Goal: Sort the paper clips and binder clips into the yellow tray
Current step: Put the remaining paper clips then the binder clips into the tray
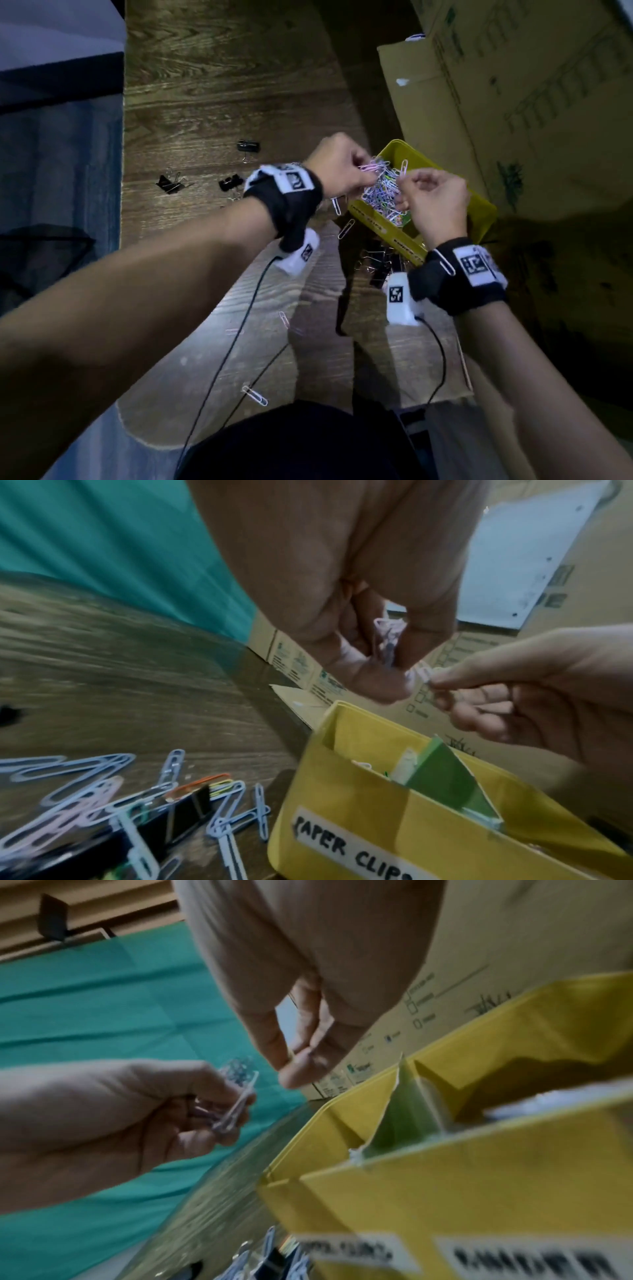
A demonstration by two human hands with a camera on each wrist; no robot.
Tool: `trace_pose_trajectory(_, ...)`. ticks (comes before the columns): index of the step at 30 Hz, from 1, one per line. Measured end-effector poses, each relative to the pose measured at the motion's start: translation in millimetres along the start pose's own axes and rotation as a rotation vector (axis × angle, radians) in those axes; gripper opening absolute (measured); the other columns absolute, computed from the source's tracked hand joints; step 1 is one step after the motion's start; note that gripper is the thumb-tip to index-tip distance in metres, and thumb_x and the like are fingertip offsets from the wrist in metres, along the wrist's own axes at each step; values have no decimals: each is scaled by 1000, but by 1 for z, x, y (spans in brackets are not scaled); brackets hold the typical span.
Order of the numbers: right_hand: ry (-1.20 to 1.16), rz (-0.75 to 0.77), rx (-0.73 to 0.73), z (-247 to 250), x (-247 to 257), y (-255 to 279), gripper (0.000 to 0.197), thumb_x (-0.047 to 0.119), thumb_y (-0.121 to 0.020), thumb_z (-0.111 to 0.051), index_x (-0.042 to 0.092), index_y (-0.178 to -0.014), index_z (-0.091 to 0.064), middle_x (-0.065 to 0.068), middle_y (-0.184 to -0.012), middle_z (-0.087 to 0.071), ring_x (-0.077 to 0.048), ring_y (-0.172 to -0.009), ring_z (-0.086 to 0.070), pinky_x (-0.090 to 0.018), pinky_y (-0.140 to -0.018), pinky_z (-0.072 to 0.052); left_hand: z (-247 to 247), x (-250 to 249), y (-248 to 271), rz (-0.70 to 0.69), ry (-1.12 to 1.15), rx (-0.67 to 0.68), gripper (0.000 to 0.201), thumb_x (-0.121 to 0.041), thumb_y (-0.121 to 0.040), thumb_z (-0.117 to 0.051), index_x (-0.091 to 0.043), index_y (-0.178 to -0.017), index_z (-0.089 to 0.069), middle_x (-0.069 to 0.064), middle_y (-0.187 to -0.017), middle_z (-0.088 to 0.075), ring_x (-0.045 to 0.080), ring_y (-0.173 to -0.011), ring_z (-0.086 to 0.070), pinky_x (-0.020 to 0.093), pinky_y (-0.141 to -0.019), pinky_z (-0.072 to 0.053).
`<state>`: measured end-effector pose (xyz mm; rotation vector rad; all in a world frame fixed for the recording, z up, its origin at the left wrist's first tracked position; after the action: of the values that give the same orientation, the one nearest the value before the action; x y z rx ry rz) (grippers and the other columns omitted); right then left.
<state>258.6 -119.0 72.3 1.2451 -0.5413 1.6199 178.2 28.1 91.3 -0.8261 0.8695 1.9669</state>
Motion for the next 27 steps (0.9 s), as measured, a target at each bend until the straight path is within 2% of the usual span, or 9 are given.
trace_pose_trajectory(2, 151, -36, 22, 3, -1, -17, 5, 21, -82, -68, 16, -82, -69, -4, -75, -72, -14, -69, -70, -35, -77, -57, -14, -12, -20, -5, -148, 21, 10, -20, -75, -70, -11, -76, -74, 7, -71, -71, 9, -61, -64, 18, -57, -48)
trace_pose_trajectory(4, 388, -53, 101, 2, -2, -26, 29, 26, -86, -67, 11, -110, -68, -7, -103, -72, -17, -98, -67, -30, -96, -49, -25, -11, -32, 6, -266, 94, 26, -30, -76, -74, -16, -97, -73, 5, -96, -72, 14, -87, -65, 22, -77, -49)
trace_pose_trajectory(7, 533, -1, 152, 3, 4, -24, 42, 28, -89, -64, 12, -127, -58, -9, -125, -62, -22, -115, -58, -28, -101, -43, -27, -4, -34, -31, -338, 143, 41, -32, -81, -70, -17, -118, -63, 1, -119, -65, 14, -109, -59, 20, -91, -41)
trace_pose_trajectory(15, 464, 478, 380, -26, -3, 54, 19, 24, -83, -67, 19, -101, -70, -2, -91, -68, -17, -78, -61, -25, -82, -47, 3, 51, 67, -187, -269, 87, 13, -21, -87, -61, -12, -84, -69, 0, -70, -65, 15, -63, -56, 25, -58, -39)
trace_pose_trajectory(17, 493, 469, 550, -38, -14, 83, 14, 27, -82, -70, 20, -95, -70, 2, -84, -66, -11, -70, -59, -14, -78, -45, 7, 88, 114, -157, -313, 168, 14, -23, -86, -59, -14, -84, -69, -4, -70, -63, 13, -60, -55, 24, -56, -37)
trace_pose_trajectory(19, 527, 476, 837, -55, -24, 118, 11, 29, -82, -71, 19, -88, -72, 4, -81, -68, -6, -67, -57, -22, -73, -49, 8, 134, 160, -119, -372, 223, 24, -33, -83, -49, -18, -85, -68, -4, -75, -66, 16, -64, -59, 24, -59, -42)
trace_pose_trajectory(23, 736, 403, 1450, -97, -47, 191, 17, 28, -87, -66, 17, -99, -72, 1, -95, -73, -11, -81, -61, -16, -70, -35, 2, 200, 238, 52, -438, 280, 19, -26, -78, -48, -18, -80, -64, -3, -75, -59, 20, -67, -61, 13, -55, -33)
trace_pose_trajectory(25, 772, 374, 1597, -119, -63, 218, 21, 26, -86, -67, 16, -105, -70, -2, -98, -72, -17, -91, -64, -16, -71, -34, -8, 216, 260, 6, -419, 218, 16, -7, -76, -60, -13, -90, -66, 2, -83, -62, 15, -76, -59, 12, -59, -38)
trace_pose_trajectory(27, 786, 363, 1687, -135, -74, 233, 25, 23, -85, -68, 13, -107, -69, -5, -99, -72, -20, -91, -65, -17, -71, -34, -19, 227, 269, -111, -478, 127, 25, -14, -79, -57, -12, -103, -65, 6, -97, -64, 15, -87, -56, 22, -71, -46)
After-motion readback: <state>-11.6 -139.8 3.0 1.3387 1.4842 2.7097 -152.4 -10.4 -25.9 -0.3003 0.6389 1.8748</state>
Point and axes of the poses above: each hand's wrist, its own y-axis away from the middle knuckle, its own z-axis out of the back of the hand, x = y × z, the point moved 1 cm from there along -y, towards the middle knuckle
